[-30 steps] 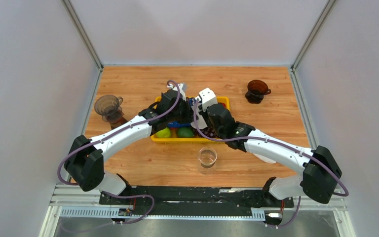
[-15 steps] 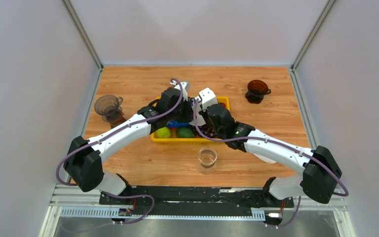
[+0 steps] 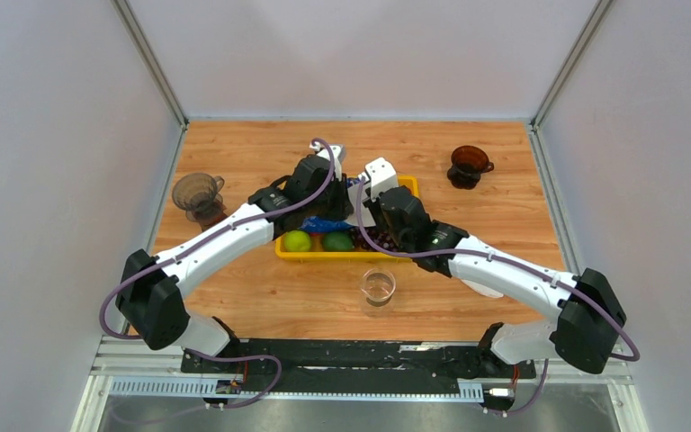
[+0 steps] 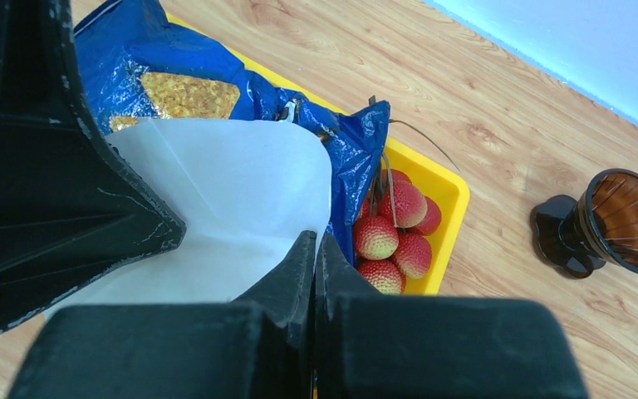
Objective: Place the coffee filter in the dripper
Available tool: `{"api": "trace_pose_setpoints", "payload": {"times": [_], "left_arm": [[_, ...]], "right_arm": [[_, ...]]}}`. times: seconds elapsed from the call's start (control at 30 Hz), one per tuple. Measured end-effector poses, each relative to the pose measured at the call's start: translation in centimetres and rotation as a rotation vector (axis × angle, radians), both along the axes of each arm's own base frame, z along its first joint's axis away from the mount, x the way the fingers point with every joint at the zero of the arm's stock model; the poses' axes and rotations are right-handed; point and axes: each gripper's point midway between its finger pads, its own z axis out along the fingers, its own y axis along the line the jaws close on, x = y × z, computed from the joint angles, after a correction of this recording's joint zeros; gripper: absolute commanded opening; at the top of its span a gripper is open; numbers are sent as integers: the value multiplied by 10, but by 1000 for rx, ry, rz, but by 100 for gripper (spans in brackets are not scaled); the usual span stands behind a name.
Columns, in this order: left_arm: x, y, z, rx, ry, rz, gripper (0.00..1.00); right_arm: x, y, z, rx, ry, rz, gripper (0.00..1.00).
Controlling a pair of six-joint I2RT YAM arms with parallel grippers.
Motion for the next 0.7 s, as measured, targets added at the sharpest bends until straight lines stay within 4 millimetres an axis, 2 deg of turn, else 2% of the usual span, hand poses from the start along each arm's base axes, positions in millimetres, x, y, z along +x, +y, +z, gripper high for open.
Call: {"api": "trace_pose_setpoints", "payload": {"times": [0.37, 0.53, 0.7], "left_arm": [[1, 2, 6, 6, -3, 25, 32], [0, 0, 7, -3, 1, 23, 42], [-6, -5, 9, -26, 21, -12, 59]], "right_arm": [[-5, -2, 17, 48, -18, 7, 0], [-8, -2, 25, 71, -27, 22, 0], [-10, 0, 28, 86, -27, 31, 0]]}}
